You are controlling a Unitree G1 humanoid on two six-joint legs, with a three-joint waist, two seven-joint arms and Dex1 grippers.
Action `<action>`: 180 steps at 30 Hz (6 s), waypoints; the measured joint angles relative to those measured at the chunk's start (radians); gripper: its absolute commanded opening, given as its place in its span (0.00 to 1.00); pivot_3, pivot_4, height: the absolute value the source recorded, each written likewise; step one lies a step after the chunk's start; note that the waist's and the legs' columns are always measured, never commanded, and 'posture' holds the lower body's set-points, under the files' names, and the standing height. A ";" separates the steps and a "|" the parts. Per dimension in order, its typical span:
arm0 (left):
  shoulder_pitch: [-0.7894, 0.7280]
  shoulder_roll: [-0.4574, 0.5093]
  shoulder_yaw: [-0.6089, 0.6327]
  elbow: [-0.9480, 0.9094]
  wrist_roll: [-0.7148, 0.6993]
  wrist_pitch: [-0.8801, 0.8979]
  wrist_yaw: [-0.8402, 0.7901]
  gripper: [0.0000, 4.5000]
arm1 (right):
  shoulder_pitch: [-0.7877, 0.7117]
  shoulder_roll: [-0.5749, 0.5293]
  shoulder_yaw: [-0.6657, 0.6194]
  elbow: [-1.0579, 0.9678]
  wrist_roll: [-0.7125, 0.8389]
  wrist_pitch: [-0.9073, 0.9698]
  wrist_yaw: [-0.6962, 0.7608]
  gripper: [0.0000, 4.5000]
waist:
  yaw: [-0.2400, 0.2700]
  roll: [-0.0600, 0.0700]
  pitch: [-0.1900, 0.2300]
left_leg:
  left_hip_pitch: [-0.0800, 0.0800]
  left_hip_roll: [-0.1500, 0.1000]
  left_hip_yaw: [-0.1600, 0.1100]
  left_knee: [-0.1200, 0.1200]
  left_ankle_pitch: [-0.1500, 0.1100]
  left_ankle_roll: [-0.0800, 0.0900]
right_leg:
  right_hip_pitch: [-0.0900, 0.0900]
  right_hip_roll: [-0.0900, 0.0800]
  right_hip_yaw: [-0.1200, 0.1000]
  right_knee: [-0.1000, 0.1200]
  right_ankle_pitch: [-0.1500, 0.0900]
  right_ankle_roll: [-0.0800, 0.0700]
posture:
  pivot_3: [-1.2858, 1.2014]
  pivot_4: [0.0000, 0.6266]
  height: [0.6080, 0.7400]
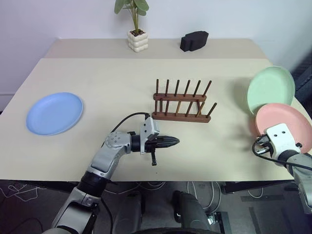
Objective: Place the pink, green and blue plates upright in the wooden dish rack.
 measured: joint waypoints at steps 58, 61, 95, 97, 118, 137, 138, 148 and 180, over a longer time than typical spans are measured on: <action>-0.003 0.019 0.080 -0.057 -0.042 0.000 0.110 0.00 | -0.579 0.258 -0.067 0.043 1.133 0.152 0.011 0.21 | -0.004 0.002 0.002 | -0.001 0.006 0.001 0.000 -0.001 0.003 | -0.001 0.003 0.000 -0.001 0.001 -0.001 | 0.52 0.24 0.98; -0.002 0.020 0.080 -0.058 -0.042 0.000 0.111 0.00 | -0.584 0.258 -0.071 0.050 1.129 0.150 0.014 0.53 | -0.004 0.002 0.002 | -0.001 0.005 0.001 0.000 -0.002 0.003 | -0.001 0.003 0.000 -0.001 0.001 -0.001 | 0.52 0.24 0.98; -0.013 0.006 0.069 -0.072 -0.041 0.021 0.110 0.00 | -0.519 -0.110 0.277 0.683 0.044 -0.467 0.125 0.97 | -0.027 0.003 0.001 | 0.000 0.004 0.004 0.000 -0.002 0.003 | -0.002 0.004 0.001 -0.001 0.001 -0.001 | 0.52 0.24 0.98; -0.012 0.008 0.070 -0.072 -0.041 0.022 0.113 0.00 | -0.578 -0.105 0.308 0.789 -0.009 -0.542 0.132 0.97 | -0.028 0.003 0.001 | 0.000 0.004 0.004 0.000 -0.002 0.003 | -0.002 0.004 0.001 -0.002 0.001 -0.001 | 0.52 0.24 0.98; 0.013 0.026 0.070 -0.073 -0.041 0.018 0.115 0.00 | -0.606 -0.059 0.325 0.940 -0.190 -0.794 -0.071 0.01 | -0.026 0.003 0.002 | 0.000 0.003 0.004 0.000 -0.002 0.003 | -0.001 0.003 0.003 -0.001 0.001 -0.001 | 0.52 0.24 0.98; 0.010 0.015 0.066 -0.072 -0.041 0.025 0.110 0.00 | -0.742 0.089 0.139 -0.255 0.791 -0.209 0.066 0.01 | -0.020 0.003 0.002 | 0.000 0.007 0.002 0.000 -0.002 0.003 | -0.001 0.003 0.003 0.000 0.001 -0.001 | 0.52 0.24 0.98; 0.010 0.015 0.066 -0.073 -0.041 0.025 0.111 0.00 | -0.738 0.104 0.145 -0.278 0.845 -0.173 0.060 0.01 | -0.019 0.003 0.002 | 0.000 0.007 0.002 0.000 -0.002 0.003 | -0.001 0.003 0.003 0.000 0.001 -0.001 | 0.52 0.24 0.98; 0.016 0.022 0.067 -0.085 -0.041 0.040 0.116 0.00 | -0.660 0.263 0.186 -0.302 1.119 0.018 -0.113 0.01 | -0.023 0.003 0.002 | 0.000 0.007 0.002 0.000 -0.002 0.003 | -0.002 0.003 0.002 0.000 0.001 -0.001 | 0.52 0.24 0.98; 0.074 0.127 0.193 -0.125 -0.040 0.024 0.210 0.00 | -0.634 0.365 0.162 -0.077 1.128 0.132 -0.234 0.01 | -0.026 0.003 0.002 | -0.001 0.008 0.003 -0.001 -0.002 0.004 | -0.003 0.004 0.003 0.000 0.001 -0.001 | 0.52 0.24 0.98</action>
